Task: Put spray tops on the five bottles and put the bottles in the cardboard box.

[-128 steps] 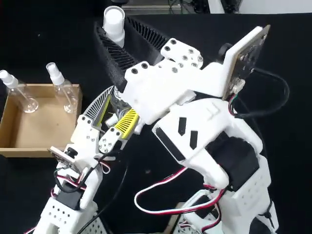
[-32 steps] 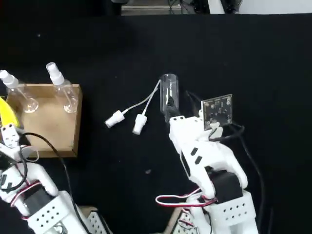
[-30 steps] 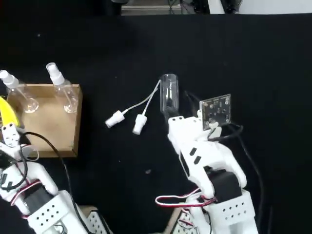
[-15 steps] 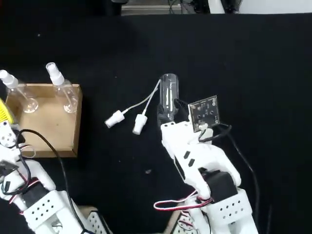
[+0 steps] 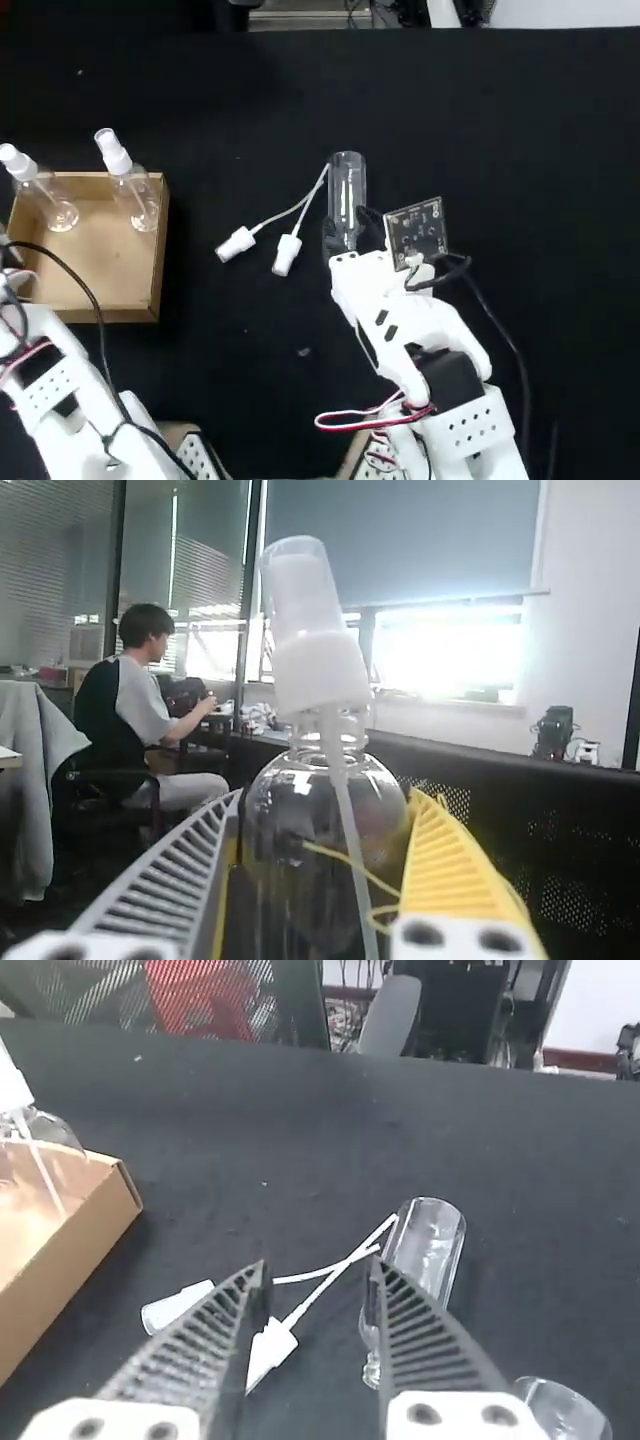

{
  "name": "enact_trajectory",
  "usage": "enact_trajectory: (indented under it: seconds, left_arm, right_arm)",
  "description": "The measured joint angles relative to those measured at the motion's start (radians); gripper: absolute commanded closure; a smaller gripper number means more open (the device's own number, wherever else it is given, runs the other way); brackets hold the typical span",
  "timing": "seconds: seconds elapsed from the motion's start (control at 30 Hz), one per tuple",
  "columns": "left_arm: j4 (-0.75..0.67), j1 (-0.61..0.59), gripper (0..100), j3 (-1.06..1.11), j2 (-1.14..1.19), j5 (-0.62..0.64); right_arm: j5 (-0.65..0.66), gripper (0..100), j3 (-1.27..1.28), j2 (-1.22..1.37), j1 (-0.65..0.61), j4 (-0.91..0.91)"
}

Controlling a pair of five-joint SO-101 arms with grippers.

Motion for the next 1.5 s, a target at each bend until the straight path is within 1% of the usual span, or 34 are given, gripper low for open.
enact_trajectory:
  seconds: [0.1,0.2,0.3,0.47,0.73,1.0,1.17,1.23,1.3,1.33,1.47,1.5]
  left_arm:
    - [-0.157,0.002,97,0.055,0.107,0.0]
    - [-0.239,0.006,97,0.083,0.192,0.0]
    - [-0.293,0.028,97,0.115,0.249,0.0]
    - [-0.311,0.075,97,0.167,0.29,0.0]
    - [-0.315,0.115,97,0.167,0.328,0.0]
    - [-0.315,0.114,97,0.173,0.353,0.0]
    - [-0.324,0.037,97,0.166,0.358,0.0]
    - [-0.298,-0.025,97,0.109,0.358,0.0]
    - [-0.218,-0.089,97,0.011,0.361,0.0]
    - [-0.167,-0.121,97,-0.046,0.367,0.0]
    - [0.11,-0.226,97,-0.29,0.414,0.0]
    - [0.141,-0.242,97,-0.333,0.433,0.0]
  right_arm:
    - [0.0,87.1,0.0,0.0,0.0,0.0]
    - [0.0,87.1,0.0,0.0,0.0,0.0]
    - [0.0,87.1,0.0,0.0,0.0,0.0]
    - [0.0,87.1,0.0,0.0,0.0,-0.011]
    - [0.0,87.1,0.0,0.0,0.002,-0.012]
    - [0.0,87.1,0.008,0.0,0.0,-0.012]
    - [0.0,87.1,0.014,0.0,0.002,-0.012]
    - [0.0,87.1,0.014,0.0,0.002,-0.012]
    - [0.0,87.1,0.014,0.0,0.0,-0.012]
    - [0.0,87.1,0.014,0.0,0.0,-0.012]
    - [0.0,87.1,0.017,0.0,0.002,-0.012]
    - [0.0,87.1,0.017,0.0,0.002,-0.012]
